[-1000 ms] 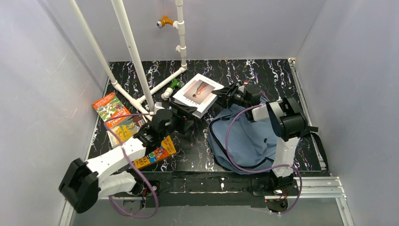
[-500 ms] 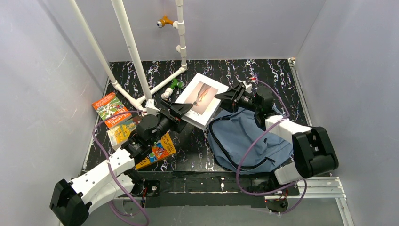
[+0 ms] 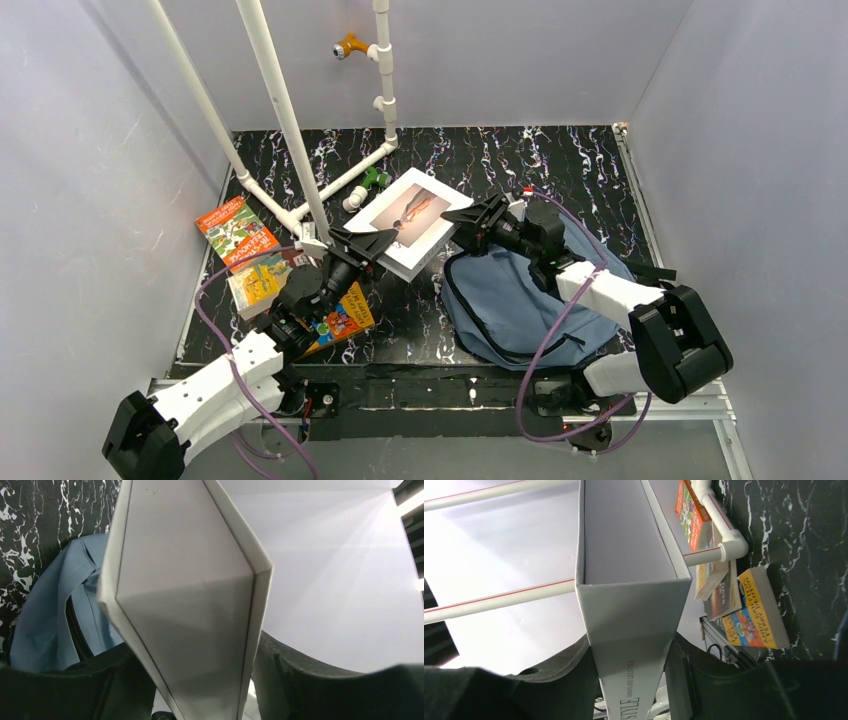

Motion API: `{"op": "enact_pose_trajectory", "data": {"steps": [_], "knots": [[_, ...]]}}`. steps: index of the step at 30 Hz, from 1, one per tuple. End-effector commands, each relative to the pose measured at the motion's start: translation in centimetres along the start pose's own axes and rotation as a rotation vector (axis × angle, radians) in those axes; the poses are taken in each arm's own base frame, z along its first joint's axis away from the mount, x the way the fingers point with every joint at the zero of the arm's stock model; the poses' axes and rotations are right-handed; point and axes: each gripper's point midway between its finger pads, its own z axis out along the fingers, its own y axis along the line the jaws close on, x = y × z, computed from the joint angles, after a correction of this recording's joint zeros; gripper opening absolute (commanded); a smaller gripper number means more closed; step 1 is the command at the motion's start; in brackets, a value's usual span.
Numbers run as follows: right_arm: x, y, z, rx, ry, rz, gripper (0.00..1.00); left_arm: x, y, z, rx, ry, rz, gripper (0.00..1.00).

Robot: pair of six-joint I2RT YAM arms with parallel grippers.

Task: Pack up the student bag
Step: Pick up the book from the center of the board, then place the book in the student bag.

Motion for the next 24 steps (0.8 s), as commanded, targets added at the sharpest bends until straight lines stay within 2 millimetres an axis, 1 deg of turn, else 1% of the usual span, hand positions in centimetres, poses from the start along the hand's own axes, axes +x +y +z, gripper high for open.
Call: {"op": "enact_pose_trajectory", "data": {"steps": [1,5,7,8,9,10,11,13,14,16,17,19,22,23,24], "knots": [[1.3,2.5,0.4,-0.078,-0.058,0.000,0.26,-1.7,-3.5,-1.0,0.149,-0.084,-0.021,0.53],[1.4,2.6,0.5,-0.050,-0.107,-0.021,0.27,-2.5,-4.1,-1.6,0.175,-0.122,-0.019,0.31],[1.6,2.7,0.6,-0.025,-0.112,-0.056,0.30,-2.6,-4.2,-1.7,0.180,-0.124,-0.032,0.23],[1.9,2.7,0.7,-0.013,-0.105,-0.083,0.39,-2.5,-4.3,-1.8,0.185,-0.121,-0.031,0.19],[2.1,2.6,0.7,-0.001,-0.093,-0.120,0.54,-2.4,-4.5,-1.9,0.191,-0.116,-0.015,0.12],[2.3,2.1,0.6,0.022,-0.081,-0.162,0.60,-2.3,-4.6,-2.1,0.197,-0.111,0.010,0.07],[2.5,1.5,0.3,0.055,-0.071,-0.207,0.72,-2.2,-4.4,-2.2,0.187,-0.105,0.038,0.05],[2.8,-0.4,-0.7,0.148,-0.046,-0.306,0.85,-2.1,-3.9,-2.4,0.157,-0.099,0.063,0.05],[3.0,-1.6,-1.5,0.206,-0.030,-0.361,0.89,-2.2,-3.1,-2.6,0.124,-0.102,0.077,0.03],[3.0,-3.5,-3.5,0.326,-0.017,-0.483,0.96,-2.6,-2.1,-3.2,0.083,-0.120,0.114,0.00],[3.0,-3.9,-4.8,0.369,-0.012,-0.551,0.98,-3.0,-1.8,-3.6,0.059,-0.136,0.137,0.00],[2.4,-5.5,-7.6,0.496,-0.025,-0.658,0.98,-3.9,-1.1,-4.6,-0.015,-0.171,0.197,0.00],[1.1,-6.9,-11.9,0.667,-0.058,-0.798,0.98,-6.2,-1.1,-6.8,-0.157,-0.245,0.358,0.00],[1.1,-6.7,-12.5,0.670,-0.056,-0.835,0.98,-6.6,-1.7,-7.5,-0.190,-0.246,0.433,0.00],[1.2,-6.8,-13.1,0.689,-0.042,-0.859,0.98,-7.1,-1.8,-8.2,-0.245,-0.242,0.511,0.00]]}}
